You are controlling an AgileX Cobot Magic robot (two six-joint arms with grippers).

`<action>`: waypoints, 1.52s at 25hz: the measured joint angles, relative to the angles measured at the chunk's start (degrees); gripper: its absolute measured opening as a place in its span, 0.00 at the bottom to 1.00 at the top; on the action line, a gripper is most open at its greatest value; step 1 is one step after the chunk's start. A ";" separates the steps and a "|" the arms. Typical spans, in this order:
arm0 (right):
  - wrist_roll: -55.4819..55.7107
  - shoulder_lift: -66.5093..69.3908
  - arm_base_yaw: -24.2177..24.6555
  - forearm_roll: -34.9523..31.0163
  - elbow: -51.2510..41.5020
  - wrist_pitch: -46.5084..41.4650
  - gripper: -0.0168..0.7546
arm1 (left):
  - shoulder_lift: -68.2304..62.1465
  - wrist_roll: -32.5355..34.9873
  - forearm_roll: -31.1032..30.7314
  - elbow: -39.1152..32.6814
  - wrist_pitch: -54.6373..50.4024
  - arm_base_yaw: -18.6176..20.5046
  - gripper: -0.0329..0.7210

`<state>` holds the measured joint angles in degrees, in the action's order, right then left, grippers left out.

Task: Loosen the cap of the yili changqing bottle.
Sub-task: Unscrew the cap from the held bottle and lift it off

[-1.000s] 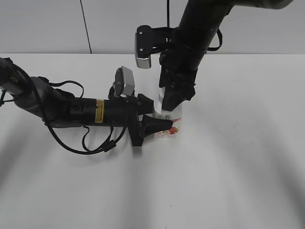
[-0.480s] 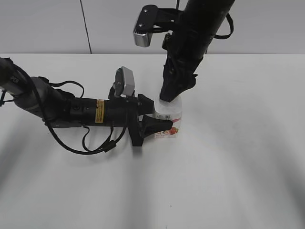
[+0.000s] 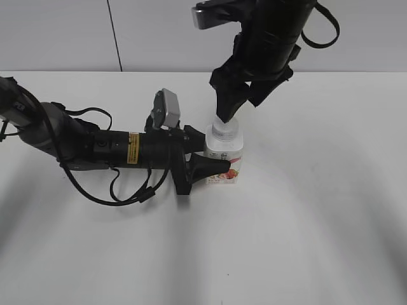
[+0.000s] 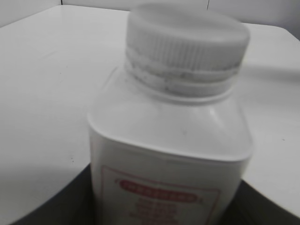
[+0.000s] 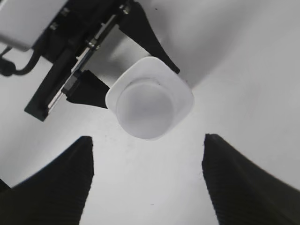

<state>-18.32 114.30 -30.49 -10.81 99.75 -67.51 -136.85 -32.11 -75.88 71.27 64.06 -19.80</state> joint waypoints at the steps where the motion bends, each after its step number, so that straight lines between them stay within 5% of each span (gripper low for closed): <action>1: 5.03 0.00 0.00 0.06 0.00 -0.02 0.76 | 0.00 0.00 0.00 0.00 0.00 0.00 0.56; 16: 30.13 -0.05 0.00 -2.94 0.00 0.35 0.76 | 0.00 -0.05 0.00 0.00 -0.04 0.00 0.55; 38: 32.51 4.98 0.00 -4.15 0.00 4.94 0.76 | 0.00 -0.37 0.00 0.00 -0.04 0.00 0.55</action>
<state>14.19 119.28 -30.49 -14.97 99.75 -62.58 -136.85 -32.48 -75.88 71.27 64.02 -19.80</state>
